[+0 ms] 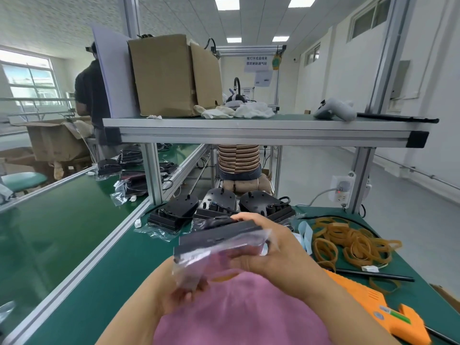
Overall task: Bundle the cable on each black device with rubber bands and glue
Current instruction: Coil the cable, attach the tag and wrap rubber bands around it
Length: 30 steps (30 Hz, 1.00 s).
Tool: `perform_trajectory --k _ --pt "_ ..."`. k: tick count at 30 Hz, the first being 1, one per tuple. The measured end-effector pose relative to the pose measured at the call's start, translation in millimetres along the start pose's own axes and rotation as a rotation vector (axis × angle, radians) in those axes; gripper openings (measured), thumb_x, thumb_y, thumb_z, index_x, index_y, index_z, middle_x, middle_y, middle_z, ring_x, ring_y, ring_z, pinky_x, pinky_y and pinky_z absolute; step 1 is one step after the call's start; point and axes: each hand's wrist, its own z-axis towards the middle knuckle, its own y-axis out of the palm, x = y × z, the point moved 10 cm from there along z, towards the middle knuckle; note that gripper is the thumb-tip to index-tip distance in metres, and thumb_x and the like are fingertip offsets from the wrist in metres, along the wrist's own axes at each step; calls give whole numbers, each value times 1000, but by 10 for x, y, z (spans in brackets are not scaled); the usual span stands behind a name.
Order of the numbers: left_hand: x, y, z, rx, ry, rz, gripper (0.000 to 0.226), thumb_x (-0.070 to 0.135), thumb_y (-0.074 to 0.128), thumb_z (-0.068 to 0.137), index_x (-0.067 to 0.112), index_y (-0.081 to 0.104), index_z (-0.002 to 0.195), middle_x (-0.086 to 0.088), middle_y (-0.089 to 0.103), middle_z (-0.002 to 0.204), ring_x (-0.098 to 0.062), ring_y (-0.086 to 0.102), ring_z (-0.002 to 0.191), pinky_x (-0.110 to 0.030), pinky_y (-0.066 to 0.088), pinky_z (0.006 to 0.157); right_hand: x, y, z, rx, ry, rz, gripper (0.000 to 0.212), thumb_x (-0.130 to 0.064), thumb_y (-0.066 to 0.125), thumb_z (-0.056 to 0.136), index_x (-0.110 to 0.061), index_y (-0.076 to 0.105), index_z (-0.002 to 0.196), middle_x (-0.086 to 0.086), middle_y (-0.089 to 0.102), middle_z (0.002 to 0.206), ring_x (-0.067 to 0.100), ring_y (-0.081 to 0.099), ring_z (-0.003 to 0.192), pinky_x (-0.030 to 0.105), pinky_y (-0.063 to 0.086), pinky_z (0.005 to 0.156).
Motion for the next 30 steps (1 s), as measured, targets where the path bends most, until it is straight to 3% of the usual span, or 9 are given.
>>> perform_trajectory --k 5,7,10,14,16,21,24,27,30 --pt "274 -101 -38 108 175 447 32 8 37 95 6 60 72 -4 56 50 -13 45 39 -19 32 47 171 -34 8 59 142 156 42 -13 85 74 -34 70 107 -11 75 99 4 71 92 13 54 72" --pt "440 -153 -102 156 281 441 46 33 39 102 7 60 70 -4 60 57 -13 50 50 -24 37 56 307 -76 1 106 220 156 31 -20 85 75 -27 71 102 -10 76 96 6 72 89 15 55 70" --pt "689 -62 -206 79 446 286 82 72 20 92 10 74 90 -4 73 84 -13 62 73 -30 46 70 469 -104 -17 120 327 169 28 -32 83 77 -28 69 100 -10 76 94 8 73 86 18 57 71" --pt "717 114 -198 38 436 289 51 75 40 87 38 72 102 2 72 109 -13 70 90 -34 56 76 695 12 -80 68 482 222 35 -36 82 77 -28 62 105 -5 76 93 17 75 82 36 62 73" --pt "664 134 -179 101 474 443 63 81 47 75 33 63 113 5 72 101 -10 71 81 -30 56 71 810 106 -134 24 551 220 36 -37 80 77 -26 60 105 -2 77 91 20 75 81 40 62 73" --pt "316 118 37 139 344 395 68 64 29 97 14 72 81 -1 72 66 -16 69 60 -31 55 69 1106 253 -326 -92 723 197 52 -46 81 72 -21 59 111 5 77 97 24 75 88 49 60 80" --pt "180 129 215 153 324 421 60 57 30 100 22 77 93 -1 77 84 -18 72 82 -30 53 81 1203 231 -385 -128 767 86 50 -54 78 69 -22 63 105 2 76 97 20 74 88 46 61 80" --pt "146 93 310 255 369 600 53 43 28 105 18 75 98 -2 73 96 -9 65 85 -20 44 73 1280 62 -391 -145 768 -164 54 -66 70 69 -18 67 93 -4 73 89 17 73 84 38 62 76" --pt "24 65 432 267 307 705 58 41 27 106 6 73 98 -12 72 105 -22 64 91 -26 40 78 1447 -326 -328 -14 770 -247 45 -54 64 85 -10 68 84 2 73 78 19 71 69 38 60 74"
